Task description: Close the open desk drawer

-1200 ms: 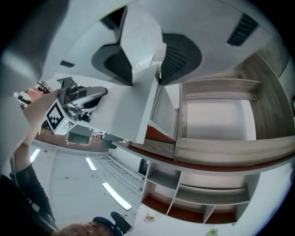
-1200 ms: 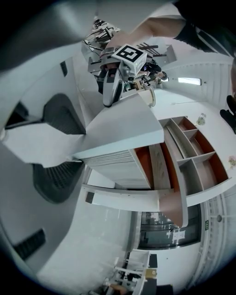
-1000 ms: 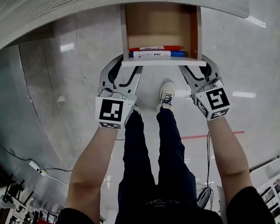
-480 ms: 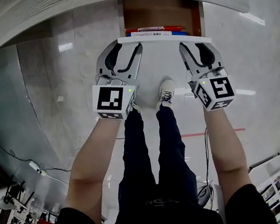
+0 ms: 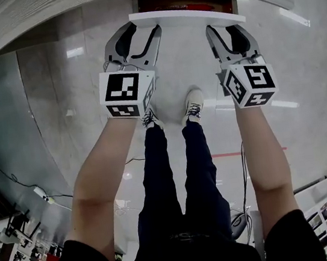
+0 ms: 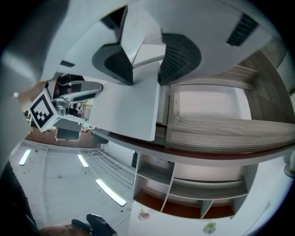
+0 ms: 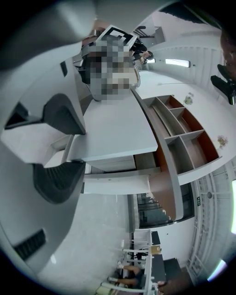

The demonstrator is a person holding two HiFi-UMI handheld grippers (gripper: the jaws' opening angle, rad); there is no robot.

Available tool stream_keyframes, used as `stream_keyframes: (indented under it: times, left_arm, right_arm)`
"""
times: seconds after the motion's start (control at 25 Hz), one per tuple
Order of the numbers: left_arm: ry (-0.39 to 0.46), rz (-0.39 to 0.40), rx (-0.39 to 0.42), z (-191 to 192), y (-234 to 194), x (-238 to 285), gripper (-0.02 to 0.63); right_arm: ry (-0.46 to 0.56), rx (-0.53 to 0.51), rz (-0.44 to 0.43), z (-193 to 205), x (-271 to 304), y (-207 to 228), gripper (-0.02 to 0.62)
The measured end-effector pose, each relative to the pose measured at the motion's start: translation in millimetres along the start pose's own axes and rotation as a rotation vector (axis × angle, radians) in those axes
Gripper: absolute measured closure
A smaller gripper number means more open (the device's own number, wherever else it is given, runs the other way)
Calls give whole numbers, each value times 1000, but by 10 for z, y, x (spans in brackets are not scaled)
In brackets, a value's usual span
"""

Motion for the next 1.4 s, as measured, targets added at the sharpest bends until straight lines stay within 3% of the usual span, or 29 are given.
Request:
stream_keyframes:
  times: [0.8,1.08,1.4]
  left_arm:
    - [-11,-115,-49,-90,-248,598,410]
    - [5,-171,-114,-125,-223,631,410]
    - [-2,-166,-113,-144,-279,595,410]
  right_arm:
    - [-36,59,143,-165,618,193,399]
    - [-47,107,216,-243,661,188,399]
    - [-54,100,196,-253,701,182,399]
Point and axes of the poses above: the fingertips, and each gripper's own axes: x forward along the fingers, y to its right, z out of its underside, the point moved 9 cm from there along -x, backward along the fingers, and after that the axes turned 13 degrees about y, right-handed, at the moved point
